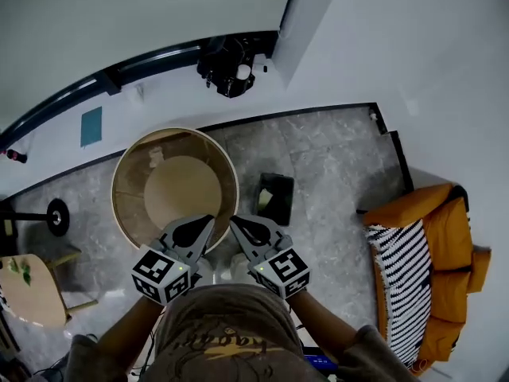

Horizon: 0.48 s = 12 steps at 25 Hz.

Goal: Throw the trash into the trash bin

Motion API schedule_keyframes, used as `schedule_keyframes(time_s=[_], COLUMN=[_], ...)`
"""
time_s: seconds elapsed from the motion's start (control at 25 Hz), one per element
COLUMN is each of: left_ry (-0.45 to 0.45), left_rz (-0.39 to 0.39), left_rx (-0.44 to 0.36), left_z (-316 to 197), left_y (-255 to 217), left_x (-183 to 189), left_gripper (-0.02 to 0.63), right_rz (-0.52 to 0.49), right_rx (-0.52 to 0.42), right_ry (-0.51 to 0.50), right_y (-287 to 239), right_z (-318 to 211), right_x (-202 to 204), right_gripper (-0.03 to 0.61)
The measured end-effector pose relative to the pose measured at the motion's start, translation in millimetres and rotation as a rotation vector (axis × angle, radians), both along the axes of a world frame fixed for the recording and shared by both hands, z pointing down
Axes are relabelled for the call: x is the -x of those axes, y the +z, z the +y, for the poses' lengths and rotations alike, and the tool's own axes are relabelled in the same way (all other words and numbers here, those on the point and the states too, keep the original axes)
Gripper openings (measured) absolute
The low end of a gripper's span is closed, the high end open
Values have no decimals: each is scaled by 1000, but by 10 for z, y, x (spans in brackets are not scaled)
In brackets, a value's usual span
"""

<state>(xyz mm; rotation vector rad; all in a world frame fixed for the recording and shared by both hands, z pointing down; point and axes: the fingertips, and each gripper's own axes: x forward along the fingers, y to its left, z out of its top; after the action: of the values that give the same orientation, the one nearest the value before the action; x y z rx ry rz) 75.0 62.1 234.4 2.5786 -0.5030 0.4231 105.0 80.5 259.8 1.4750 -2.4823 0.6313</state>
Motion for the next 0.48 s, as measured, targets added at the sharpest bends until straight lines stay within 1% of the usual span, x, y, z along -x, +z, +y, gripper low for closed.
schedule_keyframes(time_s=[0.2, 0.32, 0.48], left_ry=[-36, -58, -44], left_rz=[45, 71, 88], left_rx=[-86, -135, -221], left_z=[2, 12, 81], left_y=[-436, -647, -848], left_x=[280, 414, 518], left_gripper=[17, 17, 17], right_rz=[21, 15, 5], right_rx=[-130, -173, -230], right_ry=[-44, -34, -3], right_y=[-625, -868, -1093], right_z=[62, 106, 159], right_x=[235, 283, 309], right_gripper=[20, 20, 20])
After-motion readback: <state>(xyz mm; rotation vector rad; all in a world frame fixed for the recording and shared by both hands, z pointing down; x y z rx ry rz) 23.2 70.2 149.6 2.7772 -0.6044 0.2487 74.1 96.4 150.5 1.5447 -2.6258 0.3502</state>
